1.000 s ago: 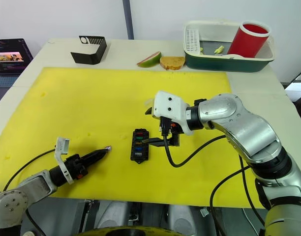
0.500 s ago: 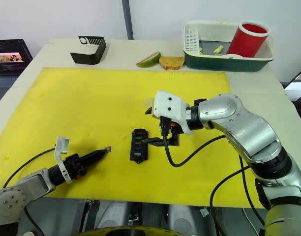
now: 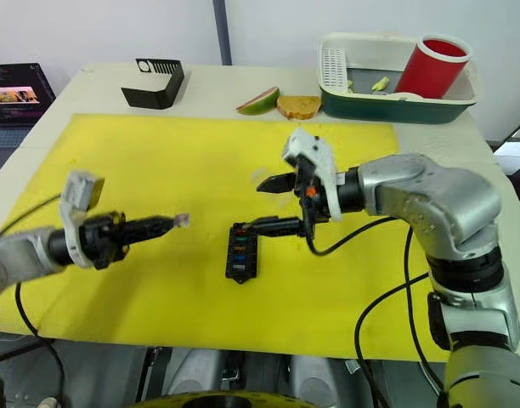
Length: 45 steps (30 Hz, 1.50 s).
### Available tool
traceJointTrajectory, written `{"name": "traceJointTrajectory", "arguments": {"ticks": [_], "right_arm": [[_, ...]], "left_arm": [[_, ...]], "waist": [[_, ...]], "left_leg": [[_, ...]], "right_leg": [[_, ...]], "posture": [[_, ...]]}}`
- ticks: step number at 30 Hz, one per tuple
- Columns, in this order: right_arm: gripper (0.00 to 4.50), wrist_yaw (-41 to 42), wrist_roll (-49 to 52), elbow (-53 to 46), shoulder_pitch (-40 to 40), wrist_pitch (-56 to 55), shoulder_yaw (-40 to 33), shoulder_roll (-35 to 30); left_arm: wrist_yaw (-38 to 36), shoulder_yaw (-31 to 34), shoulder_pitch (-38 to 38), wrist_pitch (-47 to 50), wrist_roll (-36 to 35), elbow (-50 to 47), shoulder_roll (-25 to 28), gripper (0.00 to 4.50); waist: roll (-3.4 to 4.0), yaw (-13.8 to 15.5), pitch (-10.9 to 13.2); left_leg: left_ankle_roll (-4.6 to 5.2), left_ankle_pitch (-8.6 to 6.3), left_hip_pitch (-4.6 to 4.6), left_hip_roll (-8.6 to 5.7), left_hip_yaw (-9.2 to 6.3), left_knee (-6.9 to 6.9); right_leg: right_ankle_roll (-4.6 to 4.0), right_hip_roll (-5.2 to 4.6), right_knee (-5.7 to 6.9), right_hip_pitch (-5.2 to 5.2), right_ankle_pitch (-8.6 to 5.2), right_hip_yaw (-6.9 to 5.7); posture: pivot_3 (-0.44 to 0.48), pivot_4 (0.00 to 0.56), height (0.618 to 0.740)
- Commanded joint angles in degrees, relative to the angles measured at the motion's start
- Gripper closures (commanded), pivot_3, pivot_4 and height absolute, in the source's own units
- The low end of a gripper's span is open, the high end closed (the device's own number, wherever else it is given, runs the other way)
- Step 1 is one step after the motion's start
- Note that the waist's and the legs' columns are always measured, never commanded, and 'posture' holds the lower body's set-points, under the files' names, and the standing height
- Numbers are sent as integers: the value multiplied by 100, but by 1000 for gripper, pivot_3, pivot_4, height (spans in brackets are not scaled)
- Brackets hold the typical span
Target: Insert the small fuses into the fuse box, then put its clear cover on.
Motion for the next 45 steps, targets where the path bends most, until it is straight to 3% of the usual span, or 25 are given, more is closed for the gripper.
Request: {"name": "traceJointTrajectory", "arguments": {"ticks": [1, 4, 7, 9, 15, 24, 26, 29, 43, 45], "right_arm": [[0, -283, 492, 195, -314, 442, -444, 189], [0, -519, 814, 341, -517, 691, -705, 373], [884, -821, 1212, 399, -688, 996, -991, 589], [1806, -1000, 1470, 396, -767, 1179, -1137, 696], [1806, -1542, 2109, 410, -868, 1462, -1407, 849], [1806, -2155, 2340, 393, -763, 1392, -1222, 992], [2337, -2210, 2412, 392, -774, 1371, -1209, 1000], [3590, -2267, 2426, 371, -770, 1351, -1114, 940], [3590, -2297, 2513, 357, -753, 1240, -958, 812], [4110, -2301, 2532, 354, -747, 1228, -951, 800]], "left_arm": [[-728, -507, -872, -4, 154, 18, 155, 4479], [-1253, -1042, -1807, -212, 613, 322, 77, 4479], [-1697, -1539, -2536, -544, 1191, 700, -124, 4500], [-1891, -1691, -2765, -651, 1406, 875, -211, 4500], [-2371, -1974, -3011, -986, 2004, 1187, -327, 4500], [-2366, -1846, -3147, -945, 2132, 1253, -594, 4500], [-2359, -1838, -3147, -936, 2153, 1238, -615, 4500], [-2370, -1832, -3130, -950, 2185, 1248, -622, 4500], [-2448, -1837, -3088, -1108, 2436, 1365, -703, 4500], [-2436, -1831, -3083, -1117, 2451, 1369, -726, 4500]], "waist": [[0, 3, 0], [-3, 4, 2], [-3, 5, 2], [-3, -13, 2], [-3, -6, 3], [-4, 0, 3], [-5, 0, 4], [-5, 0, 4], [-5, 2, 4], [-5, 2, 4]], "left_leg": [[0, 1, -1, 0, 0, 0], [1, 2, -3, -1, 1, 0], [2, 3, -3, -3, 3, 0], [3, 3, -2, -3, 5, 0], [5, 4, -4, -1, 8, -2], [10, 7, -4, -2, 8, 2], [10, 7, -4, -2, 9, 2], [10, 7, -4, -2, 9, 2], [11, 8, -4, -2, 10, 3], [11, 8, -4, -2, 10, 4]], "right_leg": [[1, 0, 1, -1, 0, 0], [5, 1, 1, -1, 3, -2], [20, 3, 2, 0, 11, -2], [21, 5, 2, 0, 12, -2], [24, 9, 6, -3, 12, -2], [25, 9, 12, -2, 12, -1], [25, 10, 12, -2, 12, -1], [26, 11, 13, -2, 12, -1], [27, 15, 16, -2, 12, -1], [27, 15, 16, -2, 12, -1]], "posture": [[0, 150, 740], [0, 150, 740], [0, 150, 740], [0, 150, 740], [0, 150, 740], [0, 150, 740], [0, 150, 740], [0, 150, 740], [0, 150, 740], [0, 150, 740]]}}
